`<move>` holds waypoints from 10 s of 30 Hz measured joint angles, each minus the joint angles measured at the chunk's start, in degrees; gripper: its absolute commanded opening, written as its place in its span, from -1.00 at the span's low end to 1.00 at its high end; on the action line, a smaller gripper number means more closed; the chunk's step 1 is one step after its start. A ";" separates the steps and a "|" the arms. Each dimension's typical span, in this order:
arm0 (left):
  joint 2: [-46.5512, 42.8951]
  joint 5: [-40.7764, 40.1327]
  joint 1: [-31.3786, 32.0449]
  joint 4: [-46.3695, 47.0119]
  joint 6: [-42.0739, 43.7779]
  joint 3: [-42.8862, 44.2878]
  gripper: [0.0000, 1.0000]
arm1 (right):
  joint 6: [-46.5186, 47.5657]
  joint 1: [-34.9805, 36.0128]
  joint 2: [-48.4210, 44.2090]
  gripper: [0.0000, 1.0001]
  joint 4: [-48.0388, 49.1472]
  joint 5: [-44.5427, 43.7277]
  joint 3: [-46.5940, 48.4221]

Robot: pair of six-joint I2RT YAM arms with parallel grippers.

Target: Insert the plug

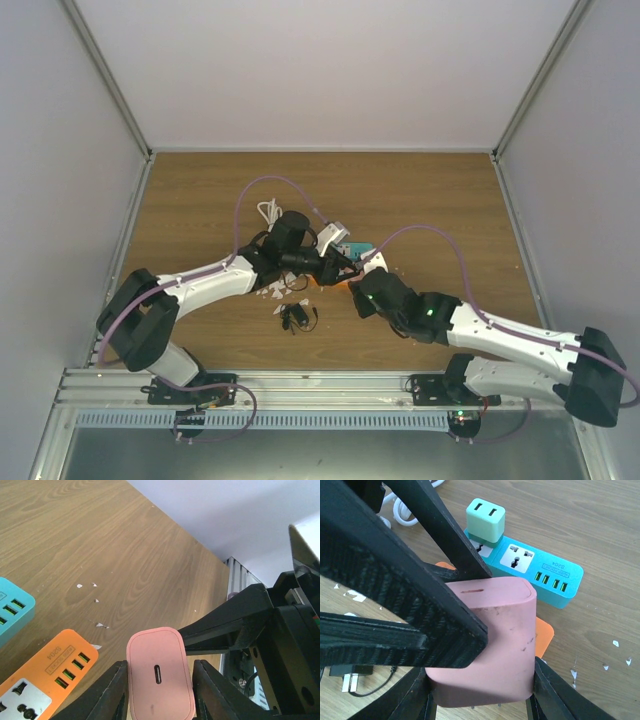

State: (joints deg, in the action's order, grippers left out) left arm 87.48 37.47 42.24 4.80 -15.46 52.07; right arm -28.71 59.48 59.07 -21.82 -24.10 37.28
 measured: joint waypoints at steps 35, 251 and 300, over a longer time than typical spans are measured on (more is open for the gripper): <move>-5.92 -4.24 0.52 -0.33 3.32 -1.44 -1.00 | -7.21 0.15 -10.56 0.99 -0.59 2.40 -2.51; 33.77 8.96 -14.12 -30.88 78.03 34.95 -1.00 | 1.51 0.42 -22.23 0.99 15.43 3.63 -12.22; 16.09 3.17 -15.37 -7.80 24.11 47.89 0.98 | 1.25 0.42 -22.21 0.99 15.06 2.69 -12.22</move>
State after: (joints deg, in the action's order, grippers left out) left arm 103.57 40.64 26.87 -3.01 8.64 99.96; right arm -27.46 59.90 36.86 -6.76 -21.41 25.06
